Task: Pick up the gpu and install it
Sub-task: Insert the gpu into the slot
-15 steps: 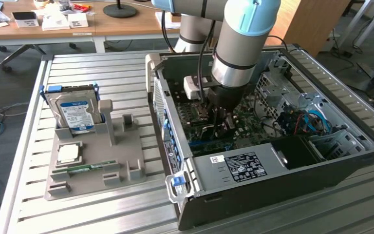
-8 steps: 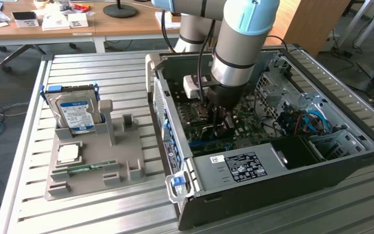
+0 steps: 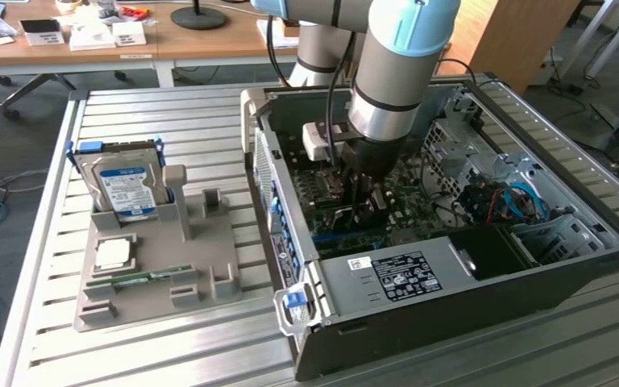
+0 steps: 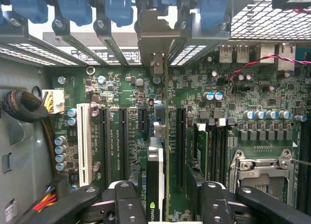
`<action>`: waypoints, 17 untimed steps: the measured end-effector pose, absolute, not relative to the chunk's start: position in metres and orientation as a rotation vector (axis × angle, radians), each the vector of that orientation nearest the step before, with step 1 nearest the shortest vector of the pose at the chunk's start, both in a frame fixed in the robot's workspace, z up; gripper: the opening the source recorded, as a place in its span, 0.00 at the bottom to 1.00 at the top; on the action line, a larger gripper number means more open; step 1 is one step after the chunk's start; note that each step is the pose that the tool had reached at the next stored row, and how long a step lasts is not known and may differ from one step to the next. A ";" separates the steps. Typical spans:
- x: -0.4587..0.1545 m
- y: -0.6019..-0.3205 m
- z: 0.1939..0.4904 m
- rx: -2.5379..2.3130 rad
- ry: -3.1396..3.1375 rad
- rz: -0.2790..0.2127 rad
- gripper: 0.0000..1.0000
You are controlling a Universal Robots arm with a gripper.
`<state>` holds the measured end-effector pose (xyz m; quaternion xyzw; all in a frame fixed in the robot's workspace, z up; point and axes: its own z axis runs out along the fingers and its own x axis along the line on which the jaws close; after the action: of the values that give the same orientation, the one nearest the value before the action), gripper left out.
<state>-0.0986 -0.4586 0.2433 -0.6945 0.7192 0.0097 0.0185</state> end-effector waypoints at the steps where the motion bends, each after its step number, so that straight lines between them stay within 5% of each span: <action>1: -0.099 -0.459 0.243 -2.157 2.233 0.030 0.50; 17: -0.099 -0.459 0.243 -2.157 2.233 0.030 0.42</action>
<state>-0.0986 -0.4586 0.2433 -0.6945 0.7192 0.0096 0.0185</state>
